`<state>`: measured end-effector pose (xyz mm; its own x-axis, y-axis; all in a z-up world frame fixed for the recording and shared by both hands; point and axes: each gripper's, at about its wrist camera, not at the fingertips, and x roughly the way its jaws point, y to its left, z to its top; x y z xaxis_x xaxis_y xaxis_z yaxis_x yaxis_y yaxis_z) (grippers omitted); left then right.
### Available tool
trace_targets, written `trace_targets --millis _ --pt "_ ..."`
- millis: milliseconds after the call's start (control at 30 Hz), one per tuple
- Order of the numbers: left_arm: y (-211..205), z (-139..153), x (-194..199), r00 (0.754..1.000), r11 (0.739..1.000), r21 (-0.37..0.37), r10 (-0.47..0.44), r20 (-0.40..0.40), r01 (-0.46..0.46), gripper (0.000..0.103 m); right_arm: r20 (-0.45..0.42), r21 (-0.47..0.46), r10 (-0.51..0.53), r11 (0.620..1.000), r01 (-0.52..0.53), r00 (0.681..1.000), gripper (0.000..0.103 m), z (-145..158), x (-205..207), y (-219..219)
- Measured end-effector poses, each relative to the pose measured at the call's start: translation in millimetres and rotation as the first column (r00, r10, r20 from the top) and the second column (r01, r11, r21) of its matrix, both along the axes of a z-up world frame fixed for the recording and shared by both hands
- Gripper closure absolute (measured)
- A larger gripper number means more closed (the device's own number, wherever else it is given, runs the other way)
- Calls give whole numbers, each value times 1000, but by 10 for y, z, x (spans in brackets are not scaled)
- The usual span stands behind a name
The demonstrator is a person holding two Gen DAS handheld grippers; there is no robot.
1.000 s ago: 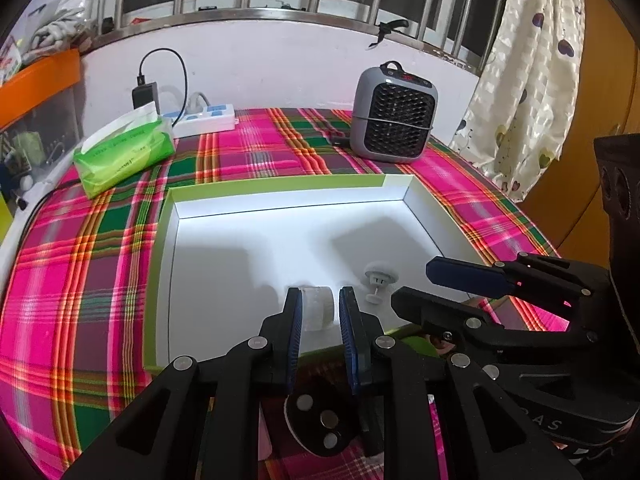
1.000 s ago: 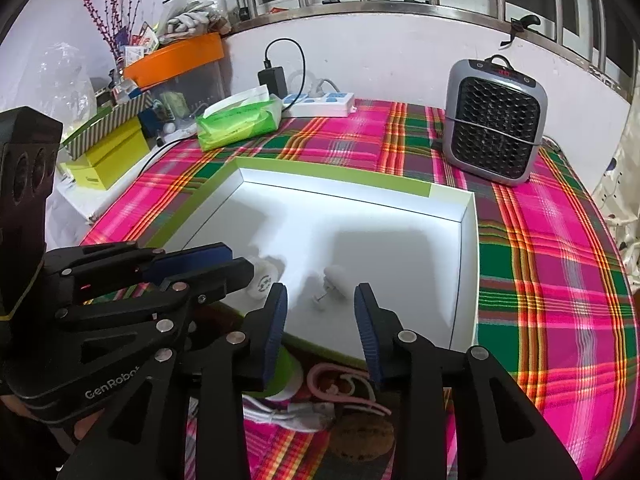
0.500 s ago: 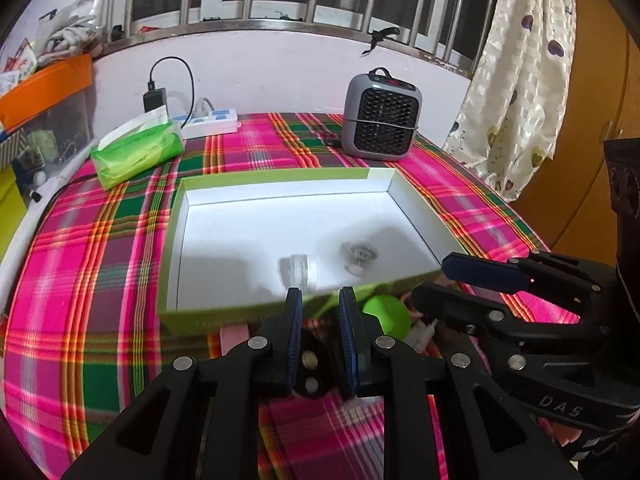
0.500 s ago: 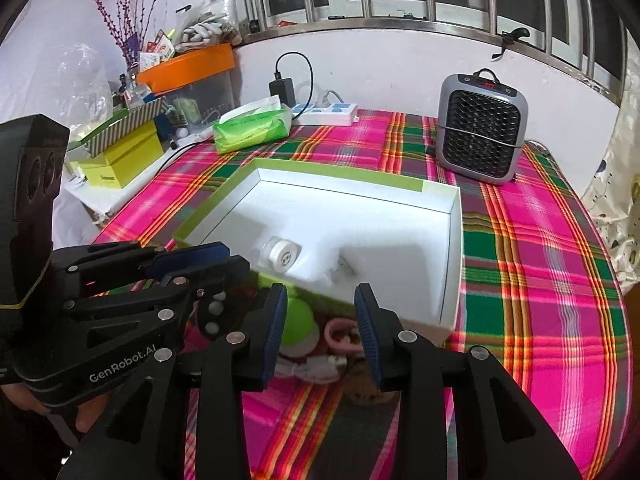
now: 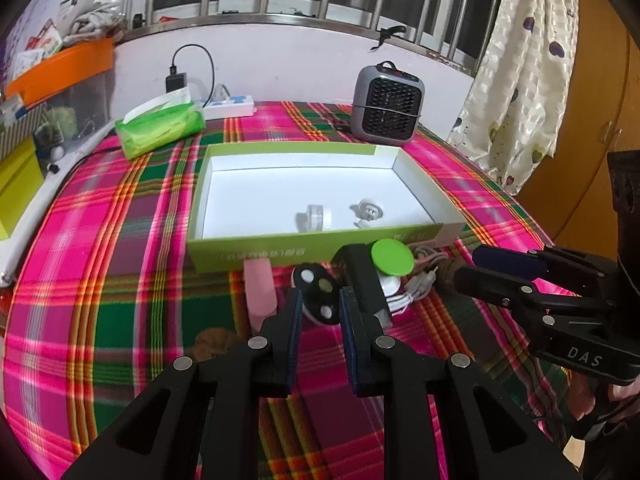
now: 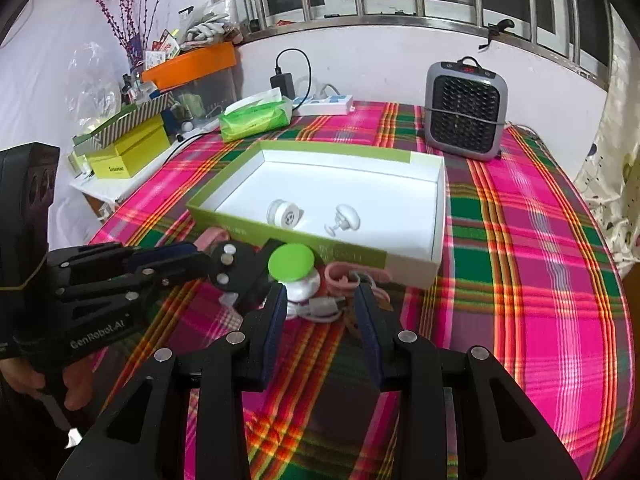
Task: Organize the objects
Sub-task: 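Withdraw both open tools from the box back toward the item cluster, then grasp the pink clip with the left tool while the right tool grasps the walnut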
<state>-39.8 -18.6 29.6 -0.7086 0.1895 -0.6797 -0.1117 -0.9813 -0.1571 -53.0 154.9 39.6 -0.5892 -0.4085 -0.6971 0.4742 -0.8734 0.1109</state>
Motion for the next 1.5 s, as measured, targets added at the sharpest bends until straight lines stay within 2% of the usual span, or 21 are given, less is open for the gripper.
trace_targets --millis 600,1167,1500 --pt "-224 -34 109 999 999 6 50 2 -50 86 33 -2 -57 998 57 998 66 -103 -52 154" --pt "-300 -135 -115 996 997 -2 73 42 -73 85 59 1 -88 996 88 994 66 -189 -142 188" --pt "-284 -110 -200 997 998 -7 68 40 -68 85 78 5 -86 996 86 993 65 -247 -195 164"
